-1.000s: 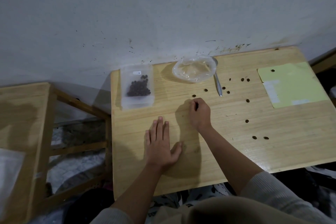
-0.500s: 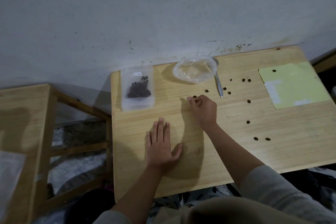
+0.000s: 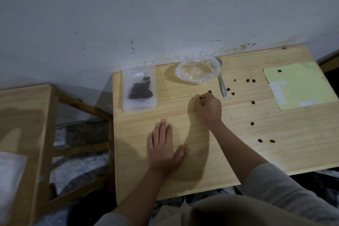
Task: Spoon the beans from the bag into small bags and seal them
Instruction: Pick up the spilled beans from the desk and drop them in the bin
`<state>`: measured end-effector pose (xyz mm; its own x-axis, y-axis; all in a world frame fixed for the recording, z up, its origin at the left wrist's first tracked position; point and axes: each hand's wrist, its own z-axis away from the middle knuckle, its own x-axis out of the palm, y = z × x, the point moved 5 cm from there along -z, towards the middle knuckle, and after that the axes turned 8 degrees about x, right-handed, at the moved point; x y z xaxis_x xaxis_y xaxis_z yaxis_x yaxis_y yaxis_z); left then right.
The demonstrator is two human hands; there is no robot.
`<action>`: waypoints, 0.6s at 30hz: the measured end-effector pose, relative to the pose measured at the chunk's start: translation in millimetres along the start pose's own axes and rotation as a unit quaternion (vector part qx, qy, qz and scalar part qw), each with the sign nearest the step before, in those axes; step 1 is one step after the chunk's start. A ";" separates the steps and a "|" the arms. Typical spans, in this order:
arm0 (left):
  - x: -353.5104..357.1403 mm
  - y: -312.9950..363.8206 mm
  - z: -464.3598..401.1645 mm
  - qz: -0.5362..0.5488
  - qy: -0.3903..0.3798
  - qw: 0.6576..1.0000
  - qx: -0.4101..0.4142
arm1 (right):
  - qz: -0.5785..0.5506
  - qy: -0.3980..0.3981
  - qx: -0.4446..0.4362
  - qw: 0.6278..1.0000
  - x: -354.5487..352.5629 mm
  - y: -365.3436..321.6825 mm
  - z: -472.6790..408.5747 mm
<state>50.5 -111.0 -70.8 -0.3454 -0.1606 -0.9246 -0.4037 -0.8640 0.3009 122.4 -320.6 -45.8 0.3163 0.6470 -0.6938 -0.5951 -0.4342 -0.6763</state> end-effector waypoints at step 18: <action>-5.1 5.0 -1.4 -0.018 0.013 1.000 0.013 | -0.160 -0.088 0.054 0.982 -23.2 27.2 -29.9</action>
<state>51.4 -115.1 -64.9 -0.3086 -0.1422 -0.9405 -0.4373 -0.8569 0.2730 121.1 -366.2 -55.5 0.3730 0.8420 -0.3898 -0.5639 -0.1279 -0.8159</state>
